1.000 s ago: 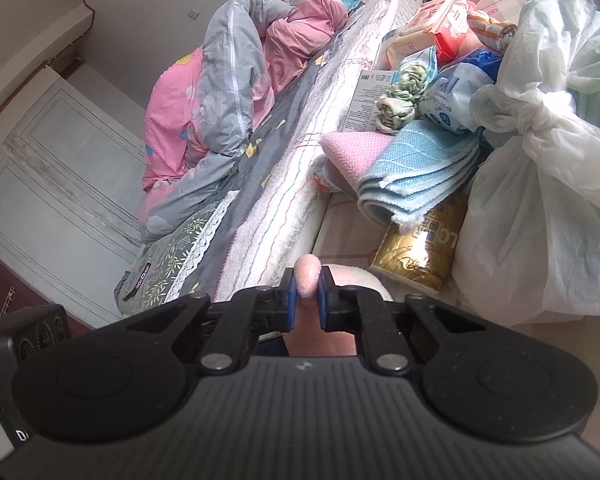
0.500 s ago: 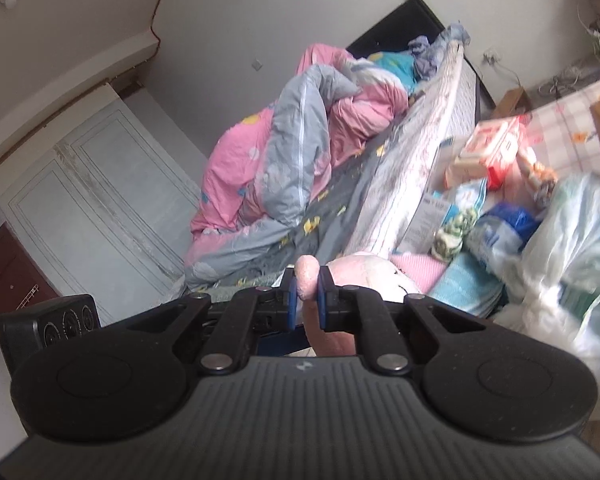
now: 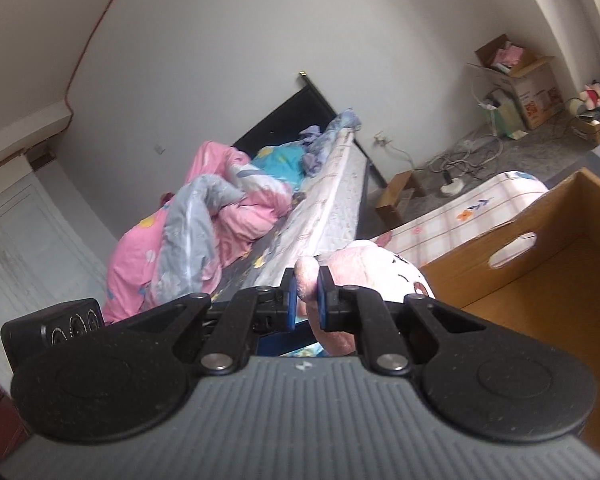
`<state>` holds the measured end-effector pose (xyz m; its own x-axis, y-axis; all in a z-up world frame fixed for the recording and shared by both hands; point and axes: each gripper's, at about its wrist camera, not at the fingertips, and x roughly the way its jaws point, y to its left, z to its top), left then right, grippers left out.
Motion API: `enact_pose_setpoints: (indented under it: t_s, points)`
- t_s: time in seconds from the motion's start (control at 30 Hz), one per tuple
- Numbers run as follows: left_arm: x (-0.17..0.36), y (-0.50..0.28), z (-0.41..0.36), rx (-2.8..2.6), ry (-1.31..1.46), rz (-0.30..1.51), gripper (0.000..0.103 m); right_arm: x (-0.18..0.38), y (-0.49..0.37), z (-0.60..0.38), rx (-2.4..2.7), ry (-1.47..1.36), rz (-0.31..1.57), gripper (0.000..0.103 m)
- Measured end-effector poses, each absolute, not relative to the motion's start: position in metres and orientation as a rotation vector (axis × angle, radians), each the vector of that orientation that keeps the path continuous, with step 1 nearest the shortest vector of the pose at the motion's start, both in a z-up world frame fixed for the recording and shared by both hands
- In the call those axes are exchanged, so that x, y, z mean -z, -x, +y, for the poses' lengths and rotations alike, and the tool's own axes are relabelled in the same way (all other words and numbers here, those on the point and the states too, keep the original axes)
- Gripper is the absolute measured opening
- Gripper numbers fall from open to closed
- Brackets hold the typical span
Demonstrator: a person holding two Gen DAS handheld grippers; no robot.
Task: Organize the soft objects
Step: 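Carry the plush toy into the cardboard box with the right tool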
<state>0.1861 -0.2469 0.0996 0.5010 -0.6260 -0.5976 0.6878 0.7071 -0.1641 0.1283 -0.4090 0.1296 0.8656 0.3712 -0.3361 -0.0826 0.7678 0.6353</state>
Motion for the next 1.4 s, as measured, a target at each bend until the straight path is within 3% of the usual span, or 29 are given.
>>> enact_pose_setpoints:
  t_s: [0.2, 0.37, 0.63, 1.07, 1.17, 1.23, 1.4]
  points:
    - [-0.039, -0.247, -0.311, 0.801, -0.163, 0.828, 0.07, -0.07, -0.184, -0.471, -0.094, -0.727, 0.61, 0.009]
    - [-0.001, -0.289, -0.316, 0.727, -0.191, 0.941, 0.068, -0.006, -0.234, -0.479, -0.028, -0.823, 0.761, 0.009]
    - [-0.016, -0.306, -0.266, 0.678, -0.158, 0.907, 0.068, 0.06, -0.289, -0.466, -0.058, -1.061, 0.905, 0.009]
    - [-0.029, -0.287, -0.224, 0.632, -0.177, 0.88, 0.069, 0.074, -0.345, -0.415, -0.048, -1.126, 0.891, 0.014]
    - [-0.031, -0.282, -0.219, 0.629, -0.175, 0.873, 0.072, 0.068, -0.344, -0.421, -0.046, -1.126, 0.884, 0.029]
    - [-0.032, -0.278, -0.214, 0.63, -0.171, 0.864, 0.072, 0.059, -0.339, -0.427, 0.01, -1.082, 0.868, 0.055]
    - [-0.035, -0.269, -0.203, 0.617, -0.171, 0.854, 0.072, 0.049, -0.325, -0.441, 0.023, -1.046, 0.823, 0.06]
